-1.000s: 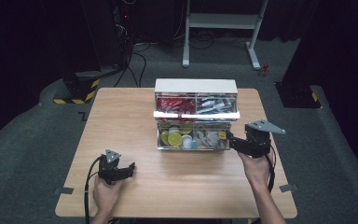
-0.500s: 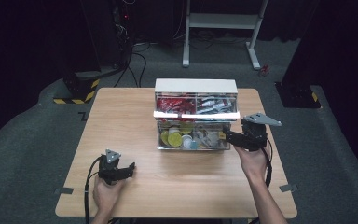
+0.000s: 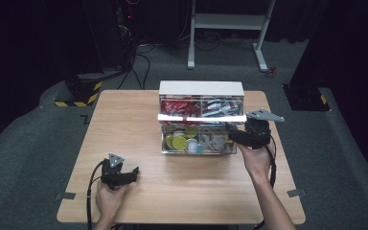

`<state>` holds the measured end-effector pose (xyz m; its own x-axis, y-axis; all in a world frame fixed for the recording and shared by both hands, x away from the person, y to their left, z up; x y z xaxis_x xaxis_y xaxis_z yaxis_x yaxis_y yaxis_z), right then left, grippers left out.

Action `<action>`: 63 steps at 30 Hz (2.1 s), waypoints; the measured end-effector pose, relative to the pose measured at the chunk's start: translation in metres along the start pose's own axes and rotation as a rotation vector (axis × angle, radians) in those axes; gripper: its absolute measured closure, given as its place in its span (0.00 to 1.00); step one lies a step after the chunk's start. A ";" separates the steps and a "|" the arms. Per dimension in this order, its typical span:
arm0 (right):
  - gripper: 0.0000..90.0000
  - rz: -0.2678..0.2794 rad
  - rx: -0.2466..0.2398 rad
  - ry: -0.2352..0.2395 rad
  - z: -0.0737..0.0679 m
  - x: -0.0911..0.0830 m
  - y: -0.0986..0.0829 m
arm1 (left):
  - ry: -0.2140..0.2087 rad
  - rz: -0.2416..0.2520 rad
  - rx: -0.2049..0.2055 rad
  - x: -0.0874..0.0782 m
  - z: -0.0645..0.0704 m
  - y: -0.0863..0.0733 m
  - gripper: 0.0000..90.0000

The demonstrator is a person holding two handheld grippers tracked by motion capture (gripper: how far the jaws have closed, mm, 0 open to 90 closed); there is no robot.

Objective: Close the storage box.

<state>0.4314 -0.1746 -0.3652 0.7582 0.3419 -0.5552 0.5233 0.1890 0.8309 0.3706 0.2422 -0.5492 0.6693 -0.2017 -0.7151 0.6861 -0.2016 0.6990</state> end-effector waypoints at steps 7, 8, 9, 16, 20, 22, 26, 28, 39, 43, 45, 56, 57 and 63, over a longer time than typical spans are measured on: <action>0.33 -0.003 -0.022 -0.025 -0.001 0.002 0.006 | 0.004 -0.001 -0.003 0.000 0.000 0.000 0.18; 0.33 -0.003 -0.017 -0.027 -0.002 0.002 0.007 | 0.005 0.000 -0.006 0.000 0.000 0.000 0.18; 0.33 -0.003 -0.023 -0.030 -0.001 0.003 0.008 | 0.006 -0.005 -0.005 0.000 0.000 0.000 0.18; 0.33 0.001 -0.021 -0.028 -0.002 0.002 0.010 | 0.016 -0.003 -0.019 -0.001 0.001 0.002 0.25; 0.35 0.013 -0.026 -0.024 -0.002 -0.002 0.014 | -0.020 -0.003 -0.030 -0.004 0.000 0.006 0.27; 0.35 0.017 -0.027 -0.025 -0.003 -0.003 0.016 | -0.028 0.003 -0.032 -0.005 0.001 0.007 0.27; 0.35 0.021 -0.030 -0.025 -0.004 -0.006 0.021 | -0.051 0.028 -0.037 -0.010 0.001 0.015 0.29; 0.36 0.019 -0.034 -0.025 -0.005 -0.006 0.024 | -0.062 0.039 -0.023 -0.015 0.003 0.022 0.29; 0.34 0.023 -0.013 -0.016 -0.004 -0.005 0.035 | -0.123 0.094 -0.003 -0.033 0.012 0.054 0.31; 0.34 0.024 -0.007 -0.015 -0.003 -0.004 0.039 | -0.150 0.108 -0.003 -0.040 0.014 0.064 0.32; 0.34 0.024 -0.005 -0.013 -0.002 -0.003 0.040 | -0.165 0.112 -0.004 -0.042 0.016 0.070 0.33; 0.33 0.019 0.023 0.000 0.000 0.000 0.045 | -0.220 0.139 0.024 -0.055 0.024 0.099 0.35; 0.33 0.019 0.023 0.002 0.001 0.000 0.045 | -0.222 0.139 0.028 -0.056 0.024 0.101 0.36; 0.33 0.010 0.037 0.011 0.002 0.000 0.048 | -0.250 0.152 0.043 -0.060 0.028 0.112 0.39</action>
<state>0.4569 -0.1675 -0.3256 0.7596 0.3533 -0.5461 0.5297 0.1512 0.8346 0.3992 0.2051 -0.4281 0.6689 -0.4612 -0.5830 0.5671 -0.1905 0.8013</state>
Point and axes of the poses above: each handheld gripper's, and its own axes: x roughly forward along the jaws, y roughly out of its top, z roughly to its right, the point moved 3 cm from there along x, roughly forward along the jaws, and after that the axes turned 3 degrees about -z, right-handed, at the moved point
